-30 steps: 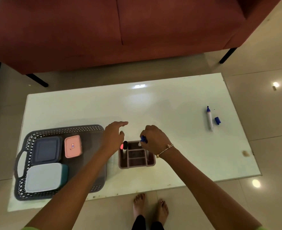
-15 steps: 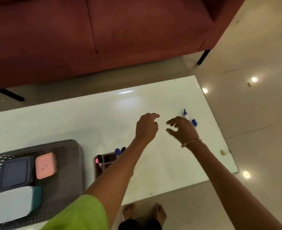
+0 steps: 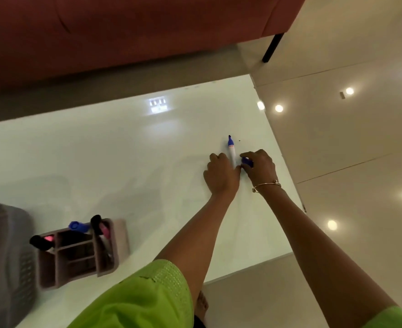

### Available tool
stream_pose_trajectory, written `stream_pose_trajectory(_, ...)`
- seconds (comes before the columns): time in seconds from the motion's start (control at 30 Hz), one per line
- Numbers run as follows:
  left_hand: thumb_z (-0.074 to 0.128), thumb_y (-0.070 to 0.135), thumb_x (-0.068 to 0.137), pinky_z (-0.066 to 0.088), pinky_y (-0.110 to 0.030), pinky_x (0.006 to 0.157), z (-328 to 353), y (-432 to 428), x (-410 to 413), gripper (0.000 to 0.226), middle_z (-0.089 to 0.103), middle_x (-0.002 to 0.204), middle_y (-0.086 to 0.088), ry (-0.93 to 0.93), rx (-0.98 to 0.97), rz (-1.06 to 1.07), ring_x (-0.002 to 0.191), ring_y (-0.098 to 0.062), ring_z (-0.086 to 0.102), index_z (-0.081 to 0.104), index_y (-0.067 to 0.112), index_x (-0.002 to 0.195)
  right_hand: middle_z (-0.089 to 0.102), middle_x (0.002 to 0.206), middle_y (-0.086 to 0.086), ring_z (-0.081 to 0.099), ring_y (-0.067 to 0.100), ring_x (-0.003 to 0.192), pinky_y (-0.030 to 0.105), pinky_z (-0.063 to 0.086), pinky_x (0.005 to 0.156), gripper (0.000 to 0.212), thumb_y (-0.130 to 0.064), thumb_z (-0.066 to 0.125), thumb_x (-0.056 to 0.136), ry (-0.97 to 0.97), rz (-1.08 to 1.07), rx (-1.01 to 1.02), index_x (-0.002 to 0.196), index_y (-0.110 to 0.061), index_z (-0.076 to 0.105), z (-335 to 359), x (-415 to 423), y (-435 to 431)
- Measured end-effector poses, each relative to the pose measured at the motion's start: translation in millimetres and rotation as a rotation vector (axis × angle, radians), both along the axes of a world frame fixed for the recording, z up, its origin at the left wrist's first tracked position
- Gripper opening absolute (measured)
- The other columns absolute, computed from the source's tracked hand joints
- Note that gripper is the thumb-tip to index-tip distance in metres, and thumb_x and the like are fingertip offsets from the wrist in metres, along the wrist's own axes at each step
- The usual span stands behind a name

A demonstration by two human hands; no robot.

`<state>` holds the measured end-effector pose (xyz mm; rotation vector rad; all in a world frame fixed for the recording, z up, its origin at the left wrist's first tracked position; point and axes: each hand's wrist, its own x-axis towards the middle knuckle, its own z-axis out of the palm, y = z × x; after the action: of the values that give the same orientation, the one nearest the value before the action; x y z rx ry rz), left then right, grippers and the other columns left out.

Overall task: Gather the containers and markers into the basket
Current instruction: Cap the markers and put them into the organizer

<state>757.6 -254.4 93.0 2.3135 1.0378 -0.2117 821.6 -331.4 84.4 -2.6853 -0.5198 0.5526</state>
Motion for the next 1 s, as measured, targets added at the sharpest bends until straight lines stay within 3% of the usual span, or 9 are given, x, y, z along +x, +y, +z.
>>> stream_pose_trajectory(0.13, 0.061, 0.031, 0.086, 0.05, -0.032, 0.073, 2.6, 1.8, -2.6, 0.033, 0.061, 0.105, -0.011, -0.011, -0.059, 0.05, 0.094, -0.024, 0.062, 0.058, 0.006, 0.106, 0.065, 0.1, 0.017, 0.062, 0.03, 0.089, 0.028, 0.045, 0.079, 0.02, -0.011, 0.062, 0.085, -0.013, -0.076, 0.043, 0.103, -0.007, 0.065, -0.5, -0.8, -4.8)
stream_pose_trajectory(0.27, 0.06, 0.017, 0.086, 0.052, -0.036, 0.073, 10.1, 13.7, -24.8, 0.026, 0.065, 0.104, -0.013, -0.039, -0.098, -0.025, 0.095, -0.029, 0.063, 0.052, 0.004, 0.107, 0.06, 0.092, 0.016, 0.064, 0.021, 0.065, 0.007, 0.052, 0.06, 0.028, 0.001, 0.046, 0.091, 0.251, -0.576, 0.503, 0.115, -0.003, 0.059, 19.9, -2.6, -8.1)
stream_pose_trajectory(0.33, 0.058, 0.02, 0.087, 0.053, -0.04, 0.075, 11.4, 17.0, -36.6, 0.032, 0.062, 0.106, -0.014, -0.034, -0.028, -0.176, 0.098, -0.031, 0.061, 0.047, 0.004, 0.113, 0.056, 0.086, 0.017, 0.064, 0.014, 0.061, 0.017, 0.057, 0.066, 0.031, 0.009, 0.037, 0.091, 0.364, -0.736, 0.62, 0.115, 0.004, 0.056, 26.5, -1.6, -9.6)
stream_pose_trajectory(0.4, 0.058, 0.029, 0.087, 0.049, -0.04, 0.077, 10.2, 16.9, -38.4, 0.039, 0.057, 0.11, -0.013, -0.021, 0.02, -0.265, 0.1, -0.03, 0.057, 0.046, 0.004, 0.115, 0.056, 0.079, 0.013, 0.063, 0.014, 0.065, 0.029, 0.059, 0.074, 0.029, 0.01, 0.036, 0.091, 0.4, -0.761, 0.599, 0.111, 0.008, 0.057, 30.1, 0.2, -10.6)
stream_pose_trajectory(0.47, 0.06, 0.037, 0.086, 0.047, -0.037, 0.075, 9.3, 16.1, -35.2, 0.042, 0.056, 0.109, -0.011, -0.003, 0.065, -0.299, 0.098, -0.027, 0.056, 0.05, 0.006, 0.113, 0.059, 0.085, 0.015, 0.062, 0.014, 0.069, 0.021, 0.056, 0.065, 0.027, 0.007, 0.039, 0.091, 0.394, -0.703, 0.54, 0.106, 0.005, 0.061, 31.7, -0.1, -10.7)
stream_pose_trajectory(0.67, 0.091, 0.024, 0.036, 0.035, -0.016, 0.036, -8.2, 12.6, -22.5, 0.038, 0.057, 0.056, 0.005, 0.012, -0.012, -0.204, 0.046, -0.009, 0.055, 0.06, 0.02, 0.057, 0.061, 0.084, 0.012, 0.057, 0.021, 0.073, 0.03, 0.054, 0.076, 0.024, 0.002, 0.05, 0.088, 0.301, -0.58, 0.502, 0.104, -0.001, 0.067, 27.9, 2.5, -12.0)
stream_pose_trajectory(0.8, 0.058, 0.007, 0.086, 0.05, -0.035, 0.065, 11.9, 13.3, -38.1, 0.012, 0.067, 0.091, -0.013, -0.107, -0.092, -0.108, 0.083, -0.029, 0.064, 0.056, 0.003, 0.097, 0.063, 0.089, 0.015, 0.061, 0.015, 0.065, 0.021, 0.057, 0.067, 0.017, 0.0, 0.053, 0.087, 0.245, -0.648, 0.586, 0.098, -0.002, 0.066, 32.6, 1.3, -16.0)
stream_pose_trajectory(0.9, 0.053, 0.007, 0.091, 0.05, -0.04, 0.07, 21.7, 19.4, -53.9, 0.009, 0.068, 0.095, -0.016, -0.253, -0.258, 0.053, 0.084, -0.029, 0.063, 0.054, 0.003, 0.099, 0.063, 0.092, 0.022, 0.069, 0.023, 0.064, 0.012, 0.054, 0.055, 0.011, 0.003, 0.059, 0.083, 0.28, -0.744, 0.731, 0.086, -0.007, 0.062, 45.4, -0.5, -16.6)
stream_pose_trajectory(1.0, 0.06, 0.003, 0.085, 0.054, -0.039, 0.072, 40.5, 30.8, -75.1, 0.015, 0.071, 0.09, -0.014, -0.372, -0.386, 0.139, 0.074, -0.021, 0.063, 0.064, 0.006, 0.1, 0.065, 0.086, 0.02, 0.067, 0.009, 0.052, 0.015, 0.057, 0.058, 0.009, 0.003, 0.064, 0.08, 0.305, -0.736, 0.791, 0.088, -0.002, 0.064, 64.6, -5.0, -13.6)
